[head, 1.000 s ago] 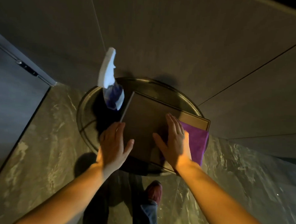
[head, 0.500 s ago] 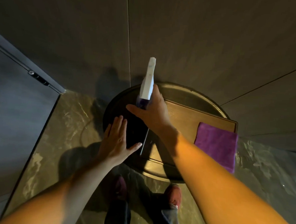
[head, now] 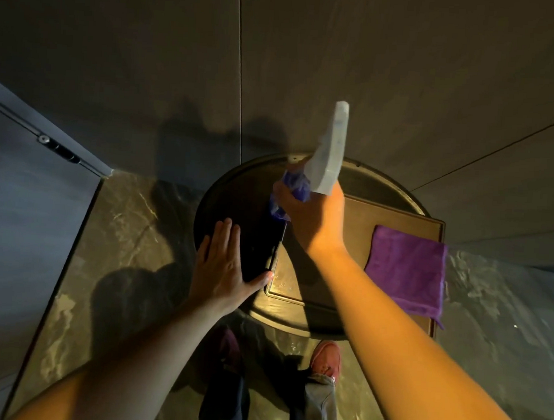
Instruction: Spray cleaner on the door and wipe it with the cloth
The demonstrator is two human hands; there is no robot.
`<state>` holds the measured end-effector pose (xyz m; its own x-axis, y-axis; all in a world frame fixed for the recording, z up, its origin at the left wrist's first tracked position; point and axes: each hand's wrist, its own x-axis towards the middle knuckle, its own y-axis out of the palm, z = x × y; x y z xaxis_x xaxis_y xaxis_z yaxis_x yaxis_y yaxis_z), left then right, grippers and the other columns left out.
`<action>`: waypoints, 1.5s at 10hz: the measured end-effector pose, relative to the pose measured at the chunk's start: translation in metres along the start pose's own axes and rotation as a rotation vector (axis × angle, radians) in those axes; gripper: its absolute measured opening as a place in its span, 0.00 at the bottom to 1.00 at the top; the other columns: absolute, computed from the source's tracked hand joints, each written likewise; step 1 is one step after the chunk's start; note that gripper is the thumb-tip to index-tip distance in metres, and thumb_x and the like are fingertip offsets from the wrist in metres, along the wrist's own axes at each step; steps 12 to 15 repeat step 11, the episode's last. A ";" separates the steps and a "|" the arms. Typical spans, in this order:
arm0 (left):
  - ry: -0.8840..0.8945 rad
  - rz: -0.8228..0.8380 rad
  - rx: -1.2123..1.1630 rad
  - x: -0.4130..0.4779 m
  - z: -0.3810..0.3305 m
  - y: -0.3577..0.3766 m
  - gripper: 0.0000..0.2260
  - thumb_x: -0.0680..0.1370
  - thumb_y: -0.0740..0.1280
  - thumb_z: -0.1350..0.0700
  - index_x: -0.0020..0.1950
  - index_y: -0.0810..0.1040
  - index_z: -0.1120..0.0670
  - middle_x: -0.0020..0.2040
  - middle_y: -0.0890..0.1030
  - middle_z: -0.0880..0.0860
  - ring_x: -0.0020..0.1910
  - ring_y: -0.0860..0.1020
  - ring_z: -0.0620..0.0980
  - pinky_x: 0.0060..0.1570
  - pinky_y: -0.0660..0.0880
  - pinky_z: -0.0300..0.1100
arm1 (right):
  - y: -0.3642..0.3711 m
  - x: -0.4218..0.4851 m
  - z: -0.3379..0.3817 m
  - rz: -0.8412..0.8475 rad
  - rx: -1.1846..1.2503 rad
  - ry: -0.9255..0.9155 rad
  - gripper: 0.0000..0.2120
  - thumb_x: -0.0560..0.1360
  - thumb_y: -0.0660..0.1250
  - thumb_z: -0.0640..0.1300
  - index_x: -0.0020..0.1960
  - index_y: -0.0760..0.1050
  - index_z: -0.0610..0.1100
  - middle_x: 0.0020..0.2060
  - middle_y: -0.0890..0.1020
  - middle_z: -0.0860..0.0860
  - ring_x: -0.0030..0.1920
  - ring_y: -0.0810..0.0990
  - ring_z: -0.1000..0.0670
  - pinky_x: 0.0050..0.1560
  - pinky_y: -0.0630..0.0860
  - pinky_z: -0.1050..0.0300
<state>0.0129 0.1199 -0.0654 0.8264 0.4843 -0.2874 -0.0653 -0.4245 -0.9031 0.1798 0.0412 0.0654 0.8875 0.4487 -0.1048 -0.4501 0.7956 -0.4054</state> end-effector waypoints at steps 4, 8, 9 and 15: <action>0.004 0.003 0.028 0.000 0.000 0.004 0.54 0.67 0.45 0.18 0.82 0.49 0.55 0.83 0.47 0.56 0.82 0.45 0.54 0.79 0.51 0.56 | -0.069 -0.049 -0.051 -0.019 -0.007 0.085 0.21 0.73 0.76 0.44 0.62 0.75 0.41 0.52 0.83 0.46 0.53 0.84 0.52 0.49 0.83 0.59; -0.036 0.062 0.072 0.002 -0.004 0.000 0.55 0.67 0.51 0.20 0.82 0.48 0.55 0.83 0.46 0.56 0.82 0.45 0.54 0.80 0.49 0.55 | -0.070 -0.054 -0.066 -0.020 0.058 0.054 0.39 0.64 0.82 0.51 0.69 0.66 0.51 0.61 0.76 0.56 0.64 0.76 0.57 0.58 0.80 0.58; -0.067 0.064 0.076 -0.008 -0.007 -0.006 0.52 0.69 0.54 0.22 0.82 0.51 0.56 0.83 0.51 0.57 0.82 0.49 0.55 0.78 0.53 0.56 | -0.084 -0.071 -0.071 -0.008 -0.029 -0.008 0.51 0.61 0.83 0.59 0.76 0.61 0.51 0.71 0.73 0.52 0.72 0.72 0.52 0.66 0.77 0.43; -0.155 0.304 -0.109 -0.124 -0.009 -0.026 0.47 0.70 0.49 0.21 0.78 0.62 0.51 0.77 0.66 0.60 0.73 0.70 0.60 0.69 0.71 0.54 | -0.160 -0.172 -0.107 -0.034 -0.168 0.248 0.43 0.62 0.77 0.67 0.72 0.62 0.70 0.66 0.74 0.68 0.68 0.76 0.55 0.69 0.72 0.59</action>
